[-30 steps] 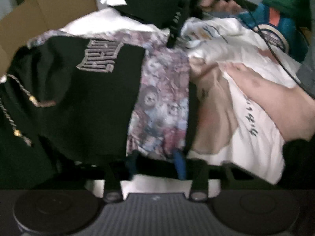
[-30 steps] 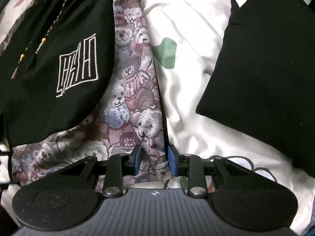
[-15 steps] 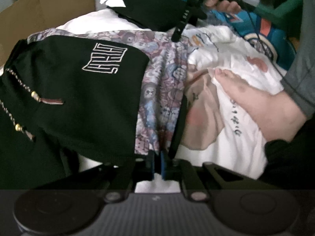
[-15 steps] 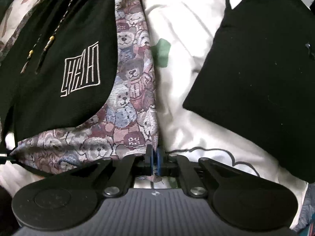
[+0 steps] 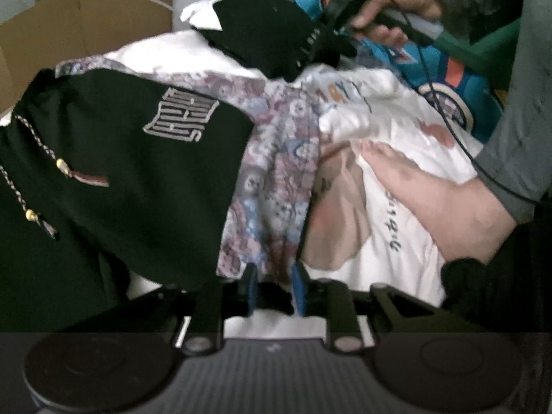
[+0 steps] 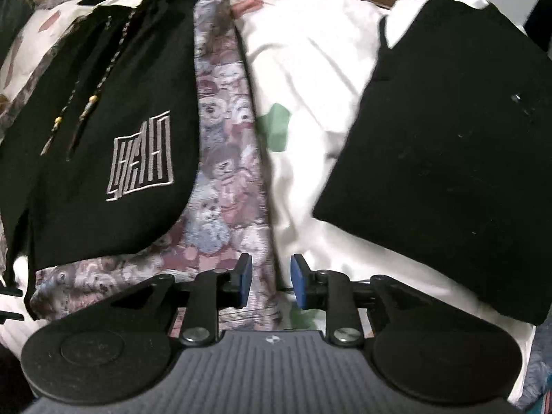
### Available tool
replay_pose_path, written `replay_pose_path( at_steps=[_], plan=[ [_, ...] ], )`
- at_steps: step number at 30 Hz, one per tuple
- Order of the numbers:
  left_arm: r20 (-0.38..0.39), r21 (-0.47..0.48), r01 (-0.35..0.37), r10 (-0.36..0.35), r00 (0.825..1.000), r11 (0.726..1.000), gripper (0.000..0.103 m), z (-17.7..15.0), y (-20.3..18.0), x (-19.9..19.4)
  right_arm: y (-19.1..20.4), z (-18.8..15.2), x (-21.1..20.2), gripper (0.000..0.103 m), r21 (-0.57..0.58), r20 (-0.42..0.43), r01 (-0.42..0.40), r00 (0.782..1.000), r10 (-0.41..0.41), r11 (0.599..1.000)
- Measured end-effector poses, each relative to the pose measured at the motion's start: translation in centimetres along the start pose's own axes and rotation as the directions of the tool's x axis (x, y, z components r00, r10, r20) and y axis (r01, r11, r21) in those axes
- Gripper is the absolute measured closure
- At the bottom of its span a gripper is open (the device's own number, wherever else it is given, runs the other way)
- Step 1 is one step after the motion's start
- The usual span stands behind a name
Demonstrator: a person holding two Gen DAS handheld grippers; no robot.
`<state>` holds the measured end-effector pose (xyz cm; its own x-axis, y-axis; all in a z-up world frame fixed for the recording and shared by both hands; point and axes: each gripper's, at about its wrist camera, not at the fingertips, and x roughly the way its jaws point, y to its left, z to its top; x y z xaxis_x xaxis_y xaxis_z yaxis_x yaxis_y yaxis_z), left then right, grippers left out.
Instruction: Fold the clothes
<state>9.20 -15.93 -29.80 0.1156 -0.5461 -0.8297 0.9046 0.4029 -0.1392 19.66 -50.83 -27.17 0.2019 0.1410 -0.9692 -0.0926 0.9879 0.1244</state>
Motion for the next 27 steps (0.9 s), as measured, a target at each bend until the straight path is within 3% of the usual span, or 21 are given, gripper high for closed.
replay_pose_path(
  at_steps=[2, 3, 5, 10, 14, 17, 19, 21, 27],
  plan=[
    [-0.018, 0.024, 0.005, -0.004, 1.0, 1.0, 0.082, 0.1, -0.2, 0.7, -0.5, -0.3, 0.5, 0.075, 0.006, -0.026, 0.019, 0.999, -0.019, 1.0],
    [-0.051, 0.043, 0.004, -0.002, 0.999, 0.999, 0.089, 0.0, -0.5, 1.5, -0.7, -0.4, 0.8, 0.075, 0.014, -0.037, 0.019, 0.999, -0.018, 1.0],
    [-0.104, 0.067, 0.005, 0.002, 0.995, 0.998, 0.093, -0.1, -0.8, 2.8, -1.6, -1.0, 1.7, 0.075, 0.062, -0.074, 0.002, 0.997, 0.002, 0.998],
    [-0.145, 0.067, 0.021, -0.011, 0.989, 0.998, 0.092, -0.6, -1.1, 3.8, -1.9, -1.5, 1.6, 0.075, 0.094, -0.063, -0.069, 0.995, 0.075, 0.993],
    [-0.117, 0.058, 0.028, -0.021, 0.993, 0.998, 0.09, -1.1, -1.1, 3.1, -1.0, -1.7, 2.0, 0.075, 0.059, -0.081, -0.082, 0.993, 0.086, 0.995],
    [-0.07, 0.068, -0.005, 0.01, 0.998, 0.998, 0.085, -1.2, -1.1, 2.3, -0.4, -2.0, 2.7, 0.075, 0.018, -0.105, -0.075, 0.992, 0.076, 0.997],
    [-0.052, 0.071, -0.012, 0.016, 0.999, 0.997, 0.085, -1.1, -1.1, 2.2, -0.1, -2.1, 2.7, 0.079, -0.015, -0.11, -0.088, 0.99, 0.086, 0.996],
    [-0.042, 0.075, 0.002, 0.001, 0.999, 0.997, 0.085, -0.8, -1.1, 2.3, -0.1, -2.2, 2.5, 0.098, -0.037, -0.109, -0.084, 0.991, 0.08, 0.996],
    [-0.035, 0.044, 0.009, -0.007, 0.999, 0.999, 0.088, 0.0, 0.1, 2.2, -0.4, -2.1, 1.8, 0.097, -0.069, -0.147, -0.086, 0.986, 0.075, 0.994]
  ],
)
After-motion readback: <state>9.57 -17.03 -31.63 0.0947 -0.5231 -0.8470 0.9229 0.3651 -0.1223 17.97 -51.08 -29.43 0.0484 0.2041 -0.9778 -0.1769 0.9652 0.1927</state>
